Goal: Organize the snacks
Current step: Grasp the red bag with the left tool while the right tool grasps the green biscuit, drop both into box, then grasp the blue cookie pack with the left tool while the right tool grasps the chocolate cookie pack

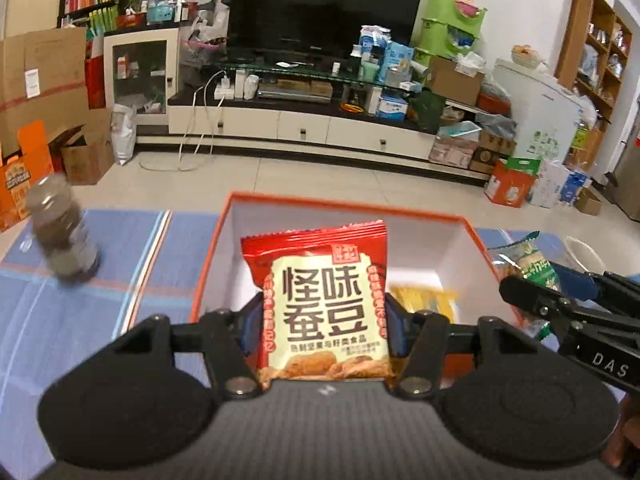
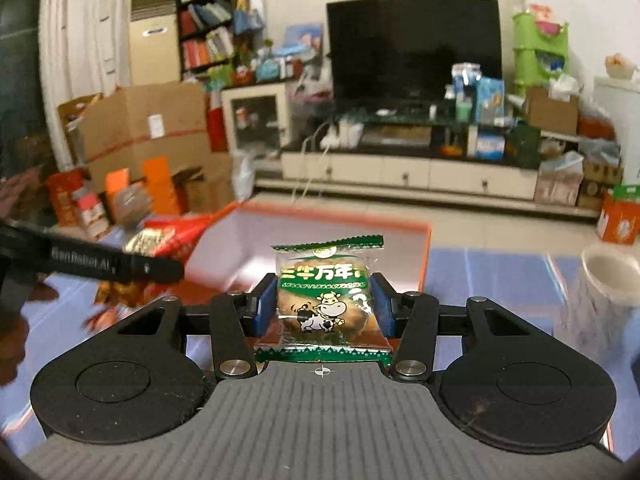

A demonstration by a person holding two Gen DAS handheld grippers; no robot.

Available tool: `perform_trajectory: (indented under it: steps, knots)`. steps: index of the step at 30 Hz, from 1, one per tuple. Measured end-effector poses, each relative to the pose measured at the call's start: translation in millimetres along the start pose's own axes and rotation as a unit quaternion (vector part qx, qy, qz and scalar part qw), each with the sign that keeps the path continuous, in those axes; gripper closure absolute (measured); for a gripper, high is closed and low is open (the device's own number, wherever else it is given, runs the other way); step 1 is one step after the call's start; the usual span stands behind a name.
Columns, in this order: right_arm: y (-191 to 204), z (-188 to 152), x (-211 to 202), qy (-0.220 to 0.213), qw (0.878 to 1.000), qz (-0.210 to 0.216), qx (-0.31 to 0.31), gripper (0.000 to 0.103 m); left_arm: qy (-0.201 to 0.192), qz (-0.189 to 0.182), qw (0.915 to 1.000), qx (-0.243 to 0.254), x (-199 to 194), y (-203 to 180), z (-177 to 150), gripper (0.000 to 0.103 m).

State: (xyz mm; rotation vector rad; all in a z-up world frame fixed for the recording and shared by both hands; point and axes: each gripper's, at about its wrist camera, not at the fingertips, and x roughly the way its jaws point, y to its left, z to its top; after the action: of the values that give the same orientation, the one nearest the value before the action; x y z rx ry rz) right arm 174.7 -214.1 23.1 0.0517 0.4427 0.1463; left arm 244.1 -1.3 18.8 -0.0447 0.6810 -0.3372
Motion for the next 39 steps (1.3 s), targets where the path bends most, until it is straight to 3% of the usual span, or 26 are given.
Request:
perform_trajectory:
  steps: [7, 8, 9, 12, 18, 23, 30, 34, 37, 39]
  knots:
    - [-12, 3, 92, 0.030, 0.999, 0.009, 0.037, 0.065, 0.021, 0.039, 0.9983, 0.037, 77, 6, 29, 0.043]
    - [-11, 0, 100, 0.038, 0.998, 0.016, 0.040, 0.062, 0.027, 0.043, 0.9978, 0.041, 83, 8, 28, 0.041]
    - [-10, -3, 104, 0.041, 0.998, 0.015, 0.039, 0.060, 0.029, 0.047, 0.9976, 0.041, 85, 12, 26, 0.031]
    - [-6, -7, 106, 0.040, 0.999, 0.009, 0.034, 0.052, 0.022, 0.052, 0.9978, 0.034, 78, 21, 19, 0.029]
    - [-3, -11, 79, 0.030, 0.999, 0.010, 0.041, 0.040, 0.010, 0.047, 0.9988, 0.008, 34, 31, -2, 0.027]
    - [-4, -30, 31, 0.032, 0.998, 0.015, 0.048, 0.024, 0.004, 0.049, 0.9987, -0.010, -15, 28, -36, 0.010]
    - [-7, -100, -52, 0.059, 0.995, 0.005, 0.086, 0.018, 0.031, 0.029, 0.9987, -0.027, -65, 20, -112, 0.010]
    - [-12, -143, -83, 0.082, 0.987, 0.015, 0.134, 0.018, 0.039, 0.012, 0.9973, -0.062, -73, 20, -154, 0.010]
    - [-1, -154, -93, 0.083, 0.992, 0.014, 0.091, 0.018, 0.055, -0.010, 0.9963, -0.065, -63, 16, -153, 0.010]
    - [11, -158, -92, 0.079, 0.996, -0.007, 0.039, 0.018, 0.054, 0.007, 0.9968, -0.058, -59, 11, -152, 0.010]
